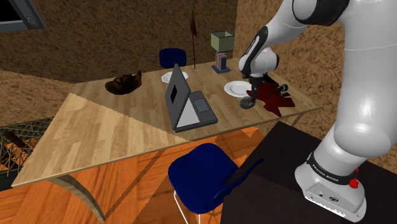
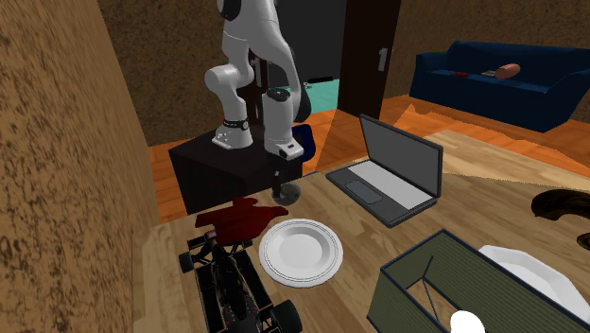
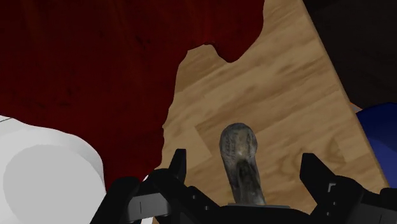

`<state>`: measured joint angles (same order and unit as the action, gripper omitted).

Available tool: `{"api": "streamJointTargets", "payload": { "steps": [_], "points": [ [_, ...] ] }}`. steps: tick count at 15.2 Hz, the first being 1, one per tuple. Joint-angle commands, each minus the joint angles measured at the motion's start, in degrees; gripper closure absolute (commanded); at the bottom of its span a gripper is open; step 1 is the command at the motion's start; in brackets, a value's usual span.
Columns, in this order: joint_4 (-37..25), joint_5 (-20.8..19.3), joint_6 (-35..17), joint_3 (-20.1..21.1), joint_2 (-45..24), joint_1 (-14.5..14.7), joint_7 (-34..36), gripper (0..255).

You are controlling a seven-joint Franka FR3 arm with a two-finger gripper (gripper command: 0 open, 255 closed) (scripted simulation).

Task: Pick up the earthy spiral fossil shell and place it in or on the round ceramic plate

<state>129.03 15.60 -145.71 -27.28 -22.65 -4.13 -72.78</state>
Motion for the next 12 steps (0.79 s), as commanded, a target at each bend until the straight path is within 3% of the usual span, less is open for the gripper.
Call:
{"api": "streamJointTargets", "payload": {
  "steps": [1, 5, 12],
  "points": [
    [-0.2, 1.1, -1.2, 0.9, -1.5, -0.7, -1.0, 0],
    [-0.6, 3.5, -3.9, 2.8, -4.7, -2.2, -2.7, 0],
    [-0.6, 3.5, -3.9, 2.8, -4.7, -2.2, -2.7, 0]
  ]
}}
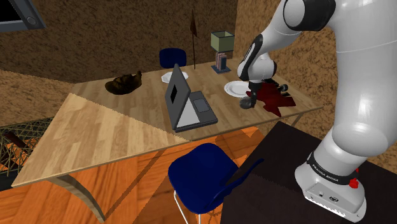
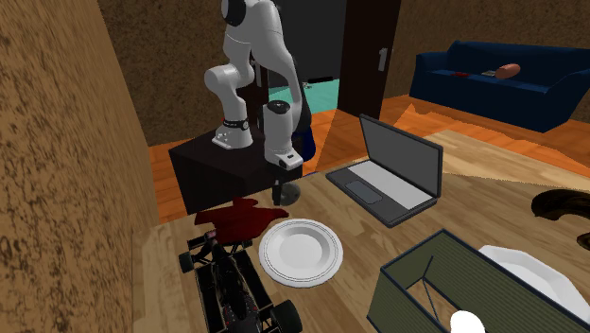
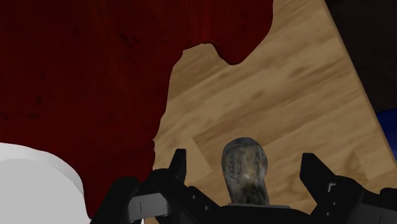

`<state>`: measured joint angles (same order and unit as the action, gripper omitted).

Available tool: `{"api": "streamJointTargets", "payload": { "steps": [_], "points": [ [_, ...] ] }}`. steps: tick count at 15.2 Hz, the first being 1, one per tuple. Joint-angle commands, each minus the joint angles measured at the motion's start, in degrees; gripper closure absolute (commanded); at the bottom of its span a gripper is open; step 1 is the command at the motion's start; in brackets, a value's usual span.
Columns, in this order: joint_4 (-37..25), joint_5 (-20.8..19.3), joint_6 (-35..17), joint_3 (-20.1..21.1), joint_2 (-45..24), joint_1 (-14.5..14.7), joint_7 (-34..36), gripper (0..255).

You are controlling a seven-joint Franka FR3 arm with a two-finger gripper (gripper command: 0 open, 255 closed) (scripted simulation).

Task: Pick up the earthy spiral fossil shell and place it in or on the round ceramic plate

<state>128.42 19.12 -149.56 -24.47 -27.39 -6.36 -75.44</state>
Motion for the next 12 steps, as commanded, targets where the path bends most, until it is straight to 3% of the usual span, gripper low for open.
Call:
{"api": "streamJointTargets", "payload": {
  "steps": [1, 2, 12],
  "points": [
    [0.0, 0.0, 0.0, 0.0, 0.0, 0.0, 0.0, 0],
    [0.0, 0.0, 0.0, 0.0, 0.0, 0.0, 0.0, 255],
    [0.2, -0.5, 0.5, -0.4, 0.7, 0.3, 0.3, 255]
  ]
}}
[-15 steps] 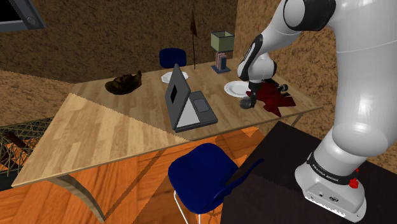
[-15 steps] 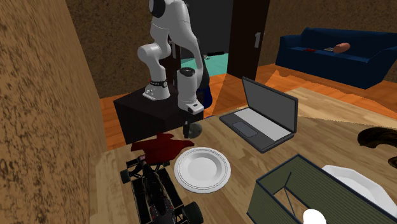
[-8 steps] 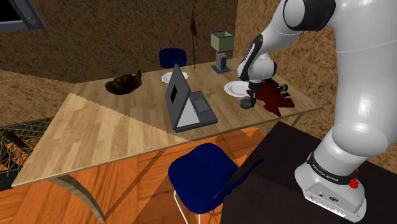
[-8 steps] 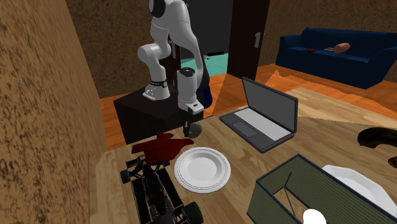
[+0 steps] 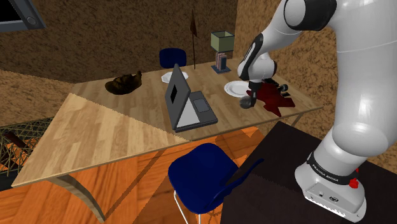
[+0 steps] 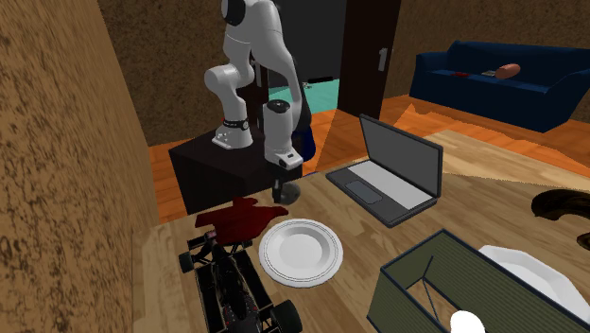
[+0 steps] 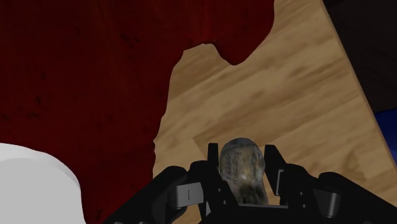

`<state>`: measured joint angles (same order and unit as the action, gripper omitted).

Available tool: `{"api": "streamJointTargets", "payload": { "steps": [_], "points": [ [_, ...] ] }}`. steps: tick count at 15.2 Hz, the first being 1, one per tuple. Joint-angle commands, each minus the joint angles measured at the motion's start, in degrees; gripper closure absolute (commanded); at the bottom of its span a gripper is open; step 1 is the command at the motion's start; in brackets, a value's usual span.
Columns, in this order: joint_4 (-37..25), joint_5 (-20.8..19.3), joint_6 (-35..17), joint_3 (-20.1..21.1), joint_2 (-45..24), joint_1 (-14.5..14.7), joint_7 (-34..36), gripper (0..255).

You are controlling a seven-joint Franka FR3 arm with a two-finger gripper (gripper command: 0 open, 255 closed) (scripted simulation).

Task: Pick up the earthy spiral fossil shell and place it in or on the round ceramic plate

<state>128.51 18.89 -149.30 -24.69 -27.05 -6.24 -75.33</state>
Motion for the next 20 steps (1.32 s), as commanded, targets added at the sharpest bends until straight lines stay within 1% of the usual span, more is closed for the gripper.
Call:
{"api": "streamJointTargets", "payload": {
  "steps": [1, 16, 20],
  "points": [
    [0.2, -0.8, 0.8, -0.7, 1.1, 0.6, 0.6, 255],
    [0.8, -9.2, 9.7, -6.3, 11.7, 4.8, 6.1, 255],
    [-10.4, -5.3, 14.0, -4.6, 3.8, 0.9, 2.5, 255]
  ]
}}
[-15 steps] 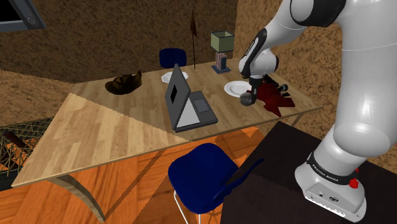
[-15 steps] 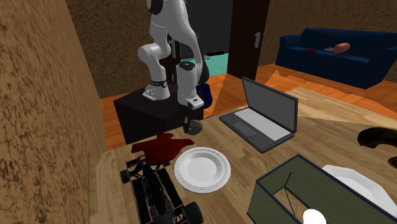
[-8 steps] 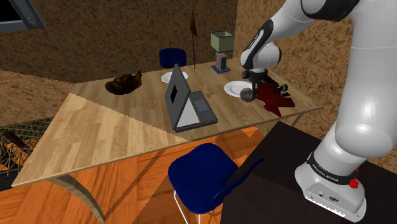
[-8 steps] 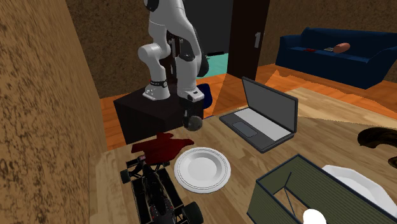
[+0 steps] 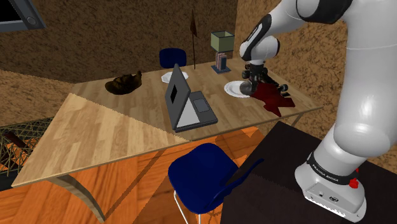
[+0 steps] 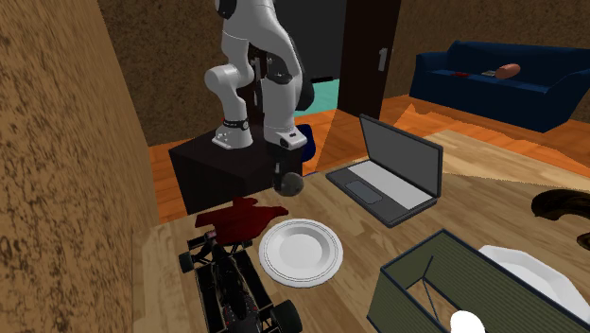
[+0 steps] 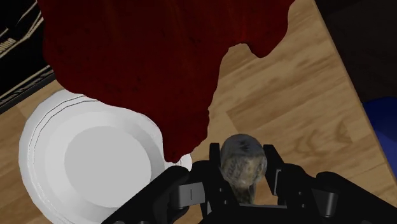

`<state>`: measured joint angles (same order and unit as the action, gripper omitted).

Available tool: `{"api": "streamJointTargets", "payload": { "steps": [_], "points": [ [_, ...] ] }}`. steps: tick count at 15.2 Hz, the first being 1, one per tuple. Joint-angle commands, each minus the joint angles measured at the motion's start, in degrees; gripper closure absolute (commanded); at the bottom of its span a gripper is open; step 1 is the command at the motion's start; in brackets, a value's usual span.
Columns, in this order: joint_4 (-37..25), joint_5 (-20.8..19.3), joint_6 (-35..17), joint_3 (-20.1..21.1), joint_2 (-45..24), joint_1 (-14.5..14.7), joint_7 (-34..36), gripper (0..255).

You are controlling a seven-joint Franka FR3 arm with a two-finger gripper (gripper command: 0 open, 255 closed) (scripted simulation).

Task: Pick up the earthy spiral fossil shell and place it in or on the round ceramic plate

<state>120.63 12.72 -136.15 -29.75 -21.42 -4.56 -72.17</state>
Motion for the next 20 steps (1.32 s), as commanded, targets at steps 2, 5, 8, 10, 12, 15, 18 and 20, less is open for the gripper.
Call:
{"api": "streamJointTargets", "payload": {
  "steps": [2, 5, 8, 10, 12, 15, 18, 20],
  "points": [
    [-8.5, 2.3, 3.3, 1.2, -5.8, -2.8, -1.8, 255],
    [-18.2, 4.0, 7.3, 2.4, -11.8, -6.0, -3.0, 255],
    [-29.0, 5.1, 11.8, 3.5, -18.2, -9.4, -3.6, 255],
    [-37.2, 5.8, 15.3, 4.2, -22.9, -11.9, -3.6, 255],
    [-46.6, 6.2, 19.3, 5.0, -28.1, -14.6, -3.2, 255],
    [-51.9, 6.6, 20.6, 5.6, -31.8, -16.2, -3.0, 255],
    [-51.8, 6.9, 19.3, 5.9, -33.1, -16.4, -3.1, 255],
    [-51.8, 7.2, 18.4, 6.1, -34.0, -16.5, -3.2, 255]
  ]
}}
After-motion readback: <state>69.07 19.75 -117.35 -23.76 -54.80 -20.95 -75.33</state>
